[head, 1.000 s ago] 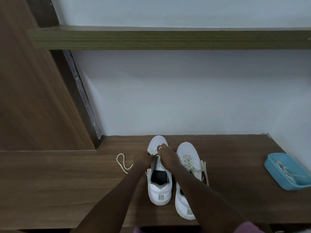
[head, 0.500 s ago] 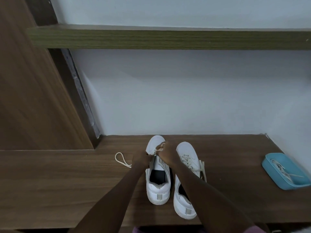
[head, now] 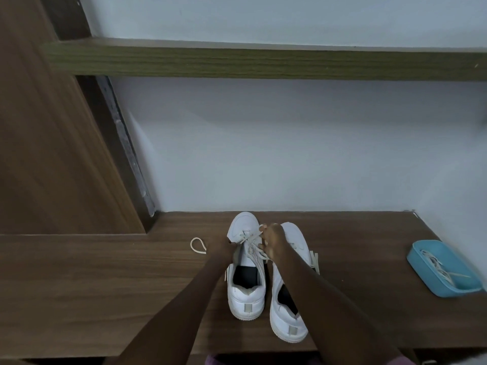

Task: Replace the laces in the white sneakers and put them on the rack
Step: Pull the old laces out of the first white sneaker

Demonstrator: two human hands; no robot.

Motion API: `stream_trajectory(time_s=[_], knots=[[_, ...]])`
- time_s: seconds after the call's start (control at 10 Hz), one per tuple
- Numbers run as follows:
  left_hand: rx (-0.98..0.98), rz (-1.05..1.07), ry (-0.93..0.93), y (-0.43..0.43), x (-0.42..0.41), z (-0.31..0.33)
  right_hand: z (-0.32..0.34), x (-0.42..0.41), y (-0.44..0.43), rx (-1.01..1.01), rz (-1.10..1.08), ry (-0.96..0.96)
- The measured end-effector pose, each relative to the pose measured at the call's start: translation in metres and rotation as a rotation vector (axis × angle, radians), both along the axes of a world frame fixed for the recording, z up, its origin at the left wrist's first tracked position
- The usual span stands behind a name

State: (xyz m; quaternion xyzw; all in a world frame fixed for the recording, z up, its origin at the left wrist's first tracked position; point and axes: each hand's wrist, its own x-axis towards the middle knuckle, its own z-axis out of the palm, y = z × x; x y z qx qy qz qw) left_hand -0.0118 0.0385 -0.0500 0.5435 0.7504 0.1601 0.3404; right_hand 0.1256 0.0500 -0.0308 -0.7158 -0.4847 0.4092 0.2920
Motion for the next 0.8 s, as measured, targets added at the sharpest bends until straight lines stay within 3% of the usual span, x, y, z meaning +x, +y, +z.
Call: stream_trajectory(time_s=[0.1,0.2,0.3,0.4,0.6,0.8], knots=[[-0.012,-0.034,0.078,-0.008,0.004,0.013,-0.012,0.007,0.009,-0.021,-0.081,0.081],[0.010,-0.054,0.119,-0.003,0.002,0.007,-0.013,-0.004,0.012,0.160,0.028,-0.202],[0.023,-0.042,0.055,-0.002,0.002,0.005,-0.011,-0.014,0.008,0.298,0.299,-0.564],[0.011,-0.044,0.031,-0.003,0.003,0.005,-0.010,-0.025,0.000,0.297,0.481,-0.929],[0.046,-0.070,0.091,-0.007,0.003,0.008,-0.006,-0.031,-0.004,0.221,0.408,-0.938],[0.054,-0.080,0.154,-0.008,0.003,0.009,-0.003,0.004,-0.002,0.038,-0.145,-0.561]])
